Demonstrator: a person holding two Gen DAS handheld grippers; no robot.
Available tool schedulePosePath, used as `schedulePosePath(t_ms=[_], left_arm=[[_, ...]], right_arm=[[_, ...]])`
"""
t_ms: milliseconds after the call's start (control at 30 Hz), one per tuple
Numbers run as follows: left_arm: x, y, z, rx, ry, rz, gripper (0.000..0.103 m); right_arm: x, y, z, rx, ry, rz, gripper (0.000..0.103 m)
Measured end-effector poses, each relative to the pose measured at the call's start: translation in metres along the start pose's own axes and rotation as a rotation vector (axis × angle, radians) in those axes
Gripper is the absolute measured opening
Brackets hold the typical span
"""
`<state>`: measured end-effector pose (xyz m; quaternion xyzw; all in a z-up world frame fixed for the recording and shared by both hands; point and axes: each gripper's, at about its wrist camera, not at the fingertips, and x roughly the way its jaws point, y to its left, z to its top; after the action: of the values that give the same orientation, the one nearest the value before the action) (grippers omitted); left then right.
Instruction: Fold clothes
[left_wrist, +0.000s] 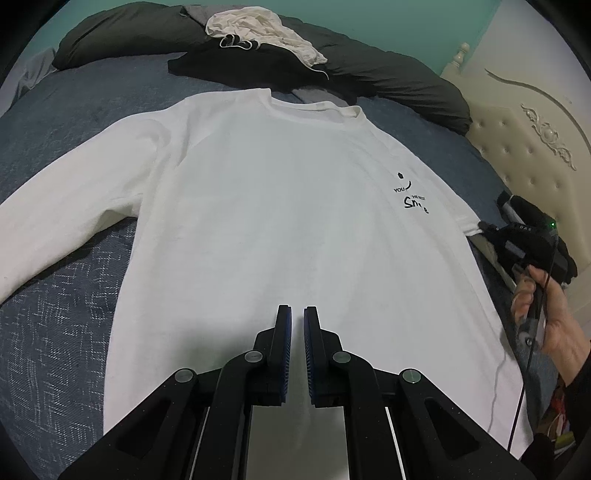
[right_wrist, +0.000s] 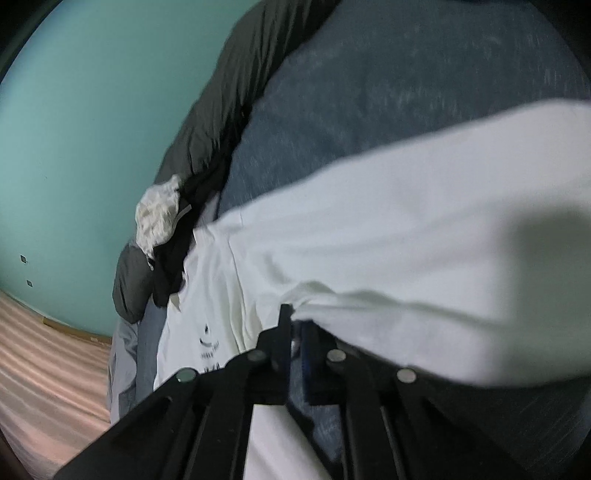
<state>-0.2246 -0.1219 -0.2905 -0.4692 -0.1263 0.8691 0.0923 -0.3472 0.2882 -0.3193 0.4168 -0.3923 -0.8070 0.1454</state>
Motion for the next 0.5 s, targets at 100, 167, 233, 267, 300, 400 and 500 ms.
schedulePosePath(t_ms=[100,167,233,267,300,400,500], left_arm=[[0.0,0.0,0.0,0.0,-0.001,0.002,0.007],[0.0,0.001,0.0,0.002,-0.001,0.004,0.007],[0.0,0.001,0.0,0.003,-0.001,0.006,0.007],[0.0,0.001,0.0,0.004,0.0,0.006,0.007],[0.0,0.001,0.0,0.004,0.0,0.007,0.007],[0.001,0.001,0.0,0.009,0.004,0.009,0.007],[0.002,0.001,0.0,0.011,0.006,0.01,0.007]], right_arm=[[-0.008,-0.003,0.021,0.003,-0.046,-0.017,0.003],[-0.012,-0.003,0.035,-0.007,-0.068,-0.03,0.003],[-0.016,-0.003,0.048,-0.028,-0.084,-0.051,0.003],[-0.017,-0.003,0.054,-0.036,-0.09,-0.062,0.003],[-0.017,-0.003,0.06,-0.044,-0.094,-0.067,0.003],[-0.015,-0.002,0.075,-0.076,-0.093,-0.087,0.003],[-0.01,0.003,0.079,-0.106,-0.079,-0.077,0.003]])
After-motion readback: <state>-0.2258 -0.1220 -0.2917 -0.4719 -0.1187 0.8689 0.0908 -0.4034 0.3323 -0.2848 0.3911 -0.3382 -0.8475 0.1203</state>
